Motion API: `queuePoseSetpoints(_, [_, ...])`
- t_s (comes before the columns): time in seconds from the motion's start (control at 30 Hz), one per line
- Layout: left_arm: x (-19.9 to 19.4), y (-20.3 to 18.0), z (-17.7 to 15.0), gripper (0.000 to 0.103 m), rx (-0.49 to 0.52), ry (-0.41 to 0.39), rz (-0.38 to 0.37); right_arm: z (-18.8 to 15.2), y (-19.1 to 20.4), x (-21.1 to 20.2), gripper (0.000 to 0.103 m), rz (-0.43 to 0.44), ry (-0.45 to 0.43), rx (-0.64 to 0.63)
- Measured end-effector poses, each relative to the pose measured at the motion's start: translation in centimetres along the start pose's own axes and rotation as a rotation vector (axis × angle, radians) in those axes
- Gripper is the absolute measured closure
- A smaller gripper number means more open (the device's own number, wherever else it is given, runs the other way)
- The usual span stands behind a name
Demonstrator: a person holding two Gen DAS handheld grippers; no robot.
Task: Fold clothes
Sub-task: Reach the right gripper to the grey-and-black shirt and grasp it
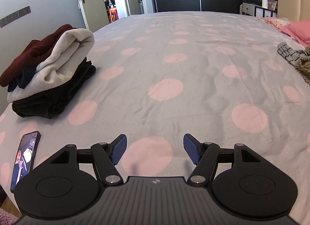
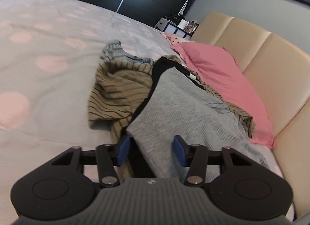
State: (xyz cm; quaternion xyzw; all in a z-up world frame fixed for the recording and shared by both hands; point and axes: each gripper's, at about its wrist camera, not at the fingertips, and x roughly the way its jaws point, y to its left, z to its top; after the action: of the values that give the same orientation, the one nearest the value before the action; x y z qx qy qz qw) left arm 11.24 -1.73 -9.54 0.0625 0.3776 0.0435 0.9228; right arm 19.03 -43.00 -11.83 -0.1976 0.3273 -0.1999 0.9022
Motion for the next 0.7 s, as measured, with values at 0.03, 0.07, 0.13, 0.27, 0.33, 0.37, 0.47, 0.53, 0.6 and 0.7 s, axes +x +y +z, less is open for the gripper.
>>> queuePoseSetpoints(0.03, [0.2, 0.0, 0.1, 0.039, -0.002, 0.003, 0.003, 0.1, -0.1, 0.3, 0.075, -0.011, -0.008, 0.006])
queuePoseSetpoints(0.07, [0.3, -0.1, 0.1, 0.039, -0.005, 0.005, 0.004, 0.2, -0.4, 0.3, 0.081, -0.01, -0.017, 0.016])
queuePoseSetpoints(0.13, [0.4, -0.2, 0.2, 0.039, -0.008, 0.007, 0.0, 0.4, -0.8, 0.0, 0.096, -0.005, -0.037, 0.036])
queuePoseSetpoints(0.27, [0.1, -0.3, 0.5, 0.039, -0.01, -0.005, -0.01, 1.2, -1.2, -2.2, 0.098, 0.028, -0.093, 0.062])
queuePoseSetpoints(0.33, [-0.4, -0.3, 0.6, 0.039, -0.018, -0.016, -0.019, 1.9, -1.1, -4.2, 0.098, 0.059, -0.122, 0.069])
queuePoseSetpoints(0.37, [-0.7, -0.2, 0.7, 0.039, -0.021, -0.024, -0.025, 2.3, -1.0, -5.3, 0.098, 0.076, -0.135, 0.075])
queuePoseSetpoints(0.47, [-1.9, 0.1, 0.8, 0.039, -0.026, -0.057, -0.037, 3.4, -1.3, -8.5, 0.098, 0.129, -0.151, 0.13])
queuePoseSetpoints(0.53, [-2.9, 0.5, 1.0, 0.039, -0.038, -0.081, -0.043, 3.6, -1.2, -11.0, 0.098, 0.169, -0.166, 0.145])
queuePoseSetpoints(0.6, [-3.8, 1.1, 1.2, 0.039, -0.054, -0.106, -0.047, 3.6, -0.7, -13.7, 0.098, 0.219, -0.19, 0.14])
queuePoseSetpoints(0.7, [-5.3, 2.2, 1.3, 0.039, -0.069, -0.144, -0.045, 3.5, 0.7, -18.3, 0.098, 0.298, -0.216, 0.132])
